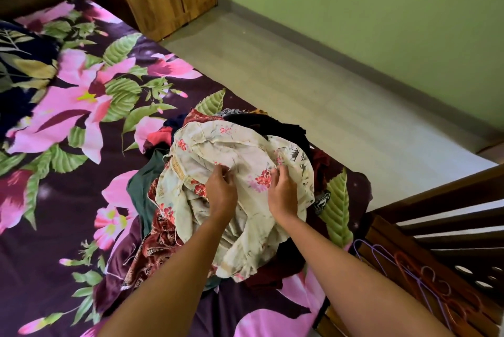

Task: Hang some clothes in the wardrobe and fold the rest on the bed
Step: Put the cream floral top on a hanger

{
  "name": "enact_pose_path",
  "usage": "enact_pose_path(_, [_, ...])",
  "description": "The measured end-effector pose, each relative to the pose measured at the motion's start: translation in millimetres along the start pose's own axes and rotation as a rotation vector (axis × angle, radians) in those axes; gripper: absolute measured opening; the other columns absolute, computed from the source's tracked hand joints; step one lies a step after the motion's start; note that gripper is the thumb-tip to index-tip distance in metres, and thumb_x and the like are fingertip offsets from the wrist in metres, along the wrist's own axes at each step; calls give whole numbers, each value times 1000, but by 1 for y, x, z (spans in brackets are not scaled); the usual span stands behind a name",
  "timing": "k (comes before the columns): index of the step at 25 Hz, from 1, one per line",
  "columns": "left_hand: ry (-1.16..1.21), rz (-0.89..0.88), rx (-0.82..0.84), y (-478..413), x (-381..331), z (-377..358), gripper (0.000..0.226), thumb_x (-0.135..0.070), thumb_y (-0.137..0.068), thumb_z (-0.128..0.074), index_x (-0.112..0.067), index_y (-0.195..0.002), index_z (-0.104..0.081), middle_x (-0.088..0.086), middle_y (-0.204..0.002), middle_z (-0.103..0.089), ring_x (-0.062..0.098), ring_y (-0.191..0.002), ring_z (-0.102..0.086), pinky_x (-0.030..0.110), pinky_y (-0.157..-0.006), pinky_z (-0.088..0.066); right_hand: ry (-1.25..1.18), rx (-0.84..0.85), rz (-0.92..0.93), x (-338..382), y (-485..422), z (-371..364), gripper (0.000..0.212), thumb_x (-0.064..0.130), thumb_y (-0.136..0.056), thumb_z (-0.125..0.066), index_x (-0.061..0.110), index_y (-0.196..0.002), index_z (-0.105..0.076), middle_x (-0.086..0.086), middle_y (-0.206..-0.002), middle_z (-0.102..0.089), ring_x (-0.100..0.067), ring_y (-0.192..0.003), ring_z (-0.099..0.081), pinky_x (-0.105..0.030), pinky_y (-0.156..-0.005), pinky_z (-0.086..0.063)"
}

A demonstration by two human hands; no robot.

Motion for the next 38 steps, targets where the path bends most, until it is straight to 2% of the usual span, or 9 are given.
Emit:
enact_pose_path(9, [234, -276, -67, 45, -148, 75, 15, -9, -94, -54, -1, -102, -64, 5, -92, -63, 14, -81, -54, 14, -68, -38, -91, -140, 278, 91, 18, 125, 31, 29, -97, -50, 9, -74, -53, 0, -62, -50, -18, -56, -48, -29, -54, -33])
enact_pose_path(13, [316, -394, -26, 75, -214, 103, 14, -2, -89, -59, -1, -100, -68, 0, -88, -63, 11, -80, -59, 6, -66, -45, 14, -66, 514, 124, 41, 182, 49, 50, -88, -58, 9, -116, -54, -3, -106, -52, -13, -83, -50, -28, -66, -41])
enact_pose_path(19, [443, -662, 107, 137, -268, 113, 14, -10, -84, -69, -7, -97, -66, 2, -88, -66, 1, -74, -59, 13, -66, -49, -247, -44, 634, 146, 65, 246, 15, 9, -96, -51, -5, -98, -56, -2, -79, -58, -11, -67, -52, -25, -63, -39])
enact_pose_path(23, [178, -613, 462, 159, -237, 82, 58, -20, -74, -79, -12, -124, -50, -3, -105, -55, 9, -91, -55, 18, -70, -44, -390, -156, 621, 141, 83, 283, 18, 9, -98, -48, 20, -85, -54, 14, -72, -51, 7, -62, -51, -9, -59, -37])
enact_pose_path(26, [-350, -499, 676, 170, -182, 58, 37, -30, -78, -75, -10, -107, -61, -6, -87, -57, 11, -83, -54, 17, -67, -39, -488, -324, 625, 134, 93, 319, 29, 4, -98, -45, 25, -79, -47, 17, -67, -44, 10, -57, -49, -7, -56, -34])
enact_pose_path(29, [-213, -461, 713, 165, -163, 59, 13, -21, -87, -66, -9, -81, -63, -5, -70, -55, 14, -72, -54, 22, -61, -41, -448, -501, 465, 108, 88, 344, 19, 10, -99, -45, 12, -81, -48, 10, -65, -44, 2, -56, -47, -14, -55, -31])
enact_pose_path(32, [-128, -481, 595, 157, -188, 69, 20, -10, -95, -51, -4, -78, -61, -2, -65, -52, 18, -71, -51, 22, -57, -39, 123, -275, 102, 69, 75, 338, 21, 20, -91, -61, 4, -104, -56, -10, -103, -56, -22, -94, -57, -32, -75, -43])
enact_pose_path(34, [10, -445, 602, 165, -214, 72, 27, -18, -96, -52, -7, -72, -57, 1, -64, -52, 18, -63, -50, 24, -57, -40, 335, 92, 23, 55, 82, 317, 68, 27, -77, -77, 5, -133, -45, -16, -135, -38, -29, -121, -46, -34, -97, -41])
enact_pose_path(38, [231, -324, 648, 182, -252, 60, 25, -26, -82, -71, -6, -77, -57, 7, -70, -58, 19, -63, -56, 30, -61, -48, -161, 456, 274, 73, 104, 281, 46, 24, -81, -74, 14, -122, -56, -4, -117, -59, -18, -111, -54, -26, -90, -46])
Point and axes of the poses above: each hand's wrist, its own y-axis away from the middle knuckle, its own z-axis out of the back of the hand, x = y × z, the point moved 4 cm from there along -y, towards the middle knuckle
